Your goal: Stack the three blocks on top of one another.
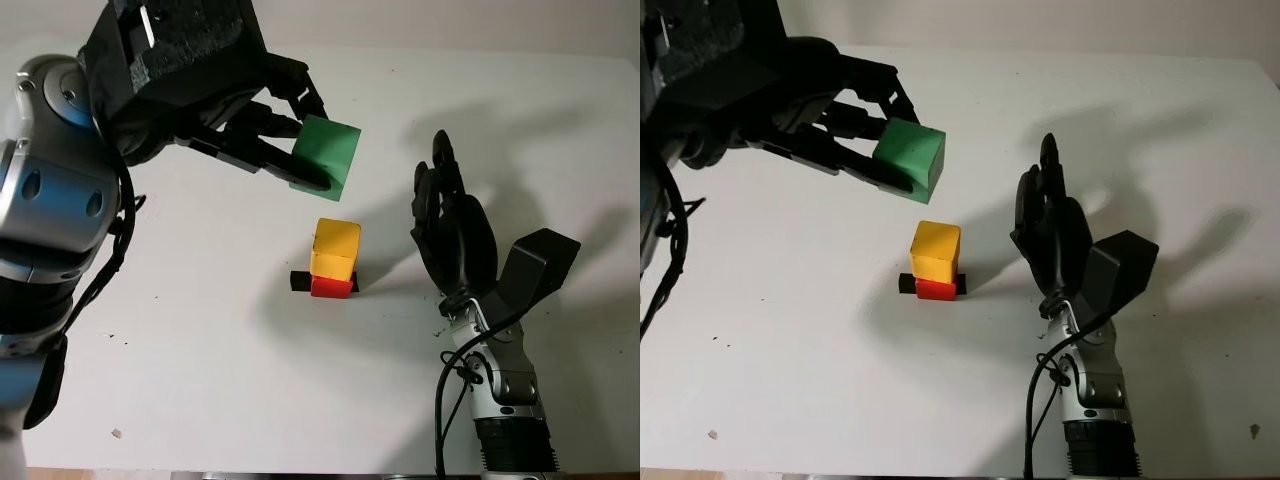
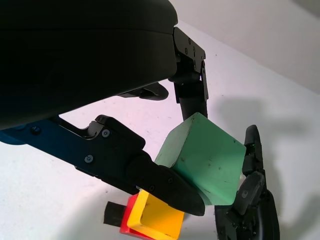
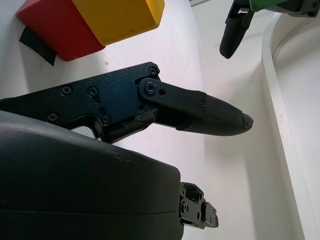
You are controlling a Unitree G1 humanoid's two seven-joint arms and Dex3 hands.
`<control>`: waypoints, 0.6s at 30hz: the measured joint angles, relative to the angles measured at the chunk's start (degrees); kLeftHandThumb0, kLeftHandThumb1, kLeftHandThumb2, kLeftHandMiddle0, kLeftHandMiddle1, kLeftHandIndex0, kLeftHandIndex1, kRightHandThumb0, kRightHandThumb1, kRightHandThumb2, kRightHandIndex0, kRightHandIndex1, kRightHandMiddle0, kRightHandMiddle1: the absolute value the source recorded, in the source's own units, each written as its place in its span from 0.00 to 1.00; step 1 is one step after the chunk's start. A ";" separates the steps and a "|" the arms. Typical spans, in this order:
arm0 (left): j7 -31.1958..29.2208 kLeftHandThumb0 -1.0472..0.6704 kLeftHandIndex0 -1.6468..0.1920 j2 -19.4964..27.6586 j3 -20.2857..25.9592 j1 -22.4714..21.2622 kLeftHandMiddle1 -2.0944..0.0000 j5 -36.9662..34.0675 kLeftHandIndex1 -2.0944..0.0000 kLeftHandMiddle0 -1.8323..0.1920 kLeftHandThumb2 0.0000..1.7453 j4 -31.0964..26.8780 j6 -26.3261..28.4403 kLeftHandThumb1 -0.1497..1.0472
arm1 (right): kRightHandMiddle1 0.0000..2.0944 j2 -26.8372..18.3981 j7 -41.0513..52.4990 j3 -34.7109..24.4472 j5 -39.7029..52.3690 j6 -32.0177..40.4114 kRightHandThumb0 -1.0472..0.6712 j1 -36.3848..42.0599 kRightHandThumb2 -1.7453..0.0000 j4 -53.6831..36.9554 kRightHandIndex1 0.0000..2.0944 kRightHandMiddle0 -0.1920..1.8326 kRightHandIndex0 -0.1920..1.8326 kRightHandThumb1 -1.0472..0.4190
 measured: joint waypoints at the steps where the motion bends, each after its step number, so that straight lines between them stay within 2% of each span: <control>1: 0.55 0.36 0.74 -0.12 0.35 0.61 0.99 -0.54 0.19 0.75 0.03 -0.60 0.13 0.97 | 0.00 0.00 0.03 -0.04 0.10 -0.04 0.18 0.00 0.62 0.00 0.00 0.00 0.00 0.00; 8: 4.86 0.35 0.72 -0.54 1.10 4.88 0.99 -2.34 0.18 0.79 0.03 -3.82 1.08 0.97 | 0.00 -0.06 -0.31 -0.50 0.00 -0.11 0.17 -0.02 0.63 0.00 0.00 0.00 0.00 0.00; 18: 6.40 0.36 0.73 -0.38 1.13 10.64 0.97 -3.54 0.20 0.77 0.03 -3.82 -6.79 0.95 | 0.00 -0.12 -1.06 -0.46 -0.52 -0.11 0.17 -0.04 0.64 0.00 0.00 0.00 0.00 0.00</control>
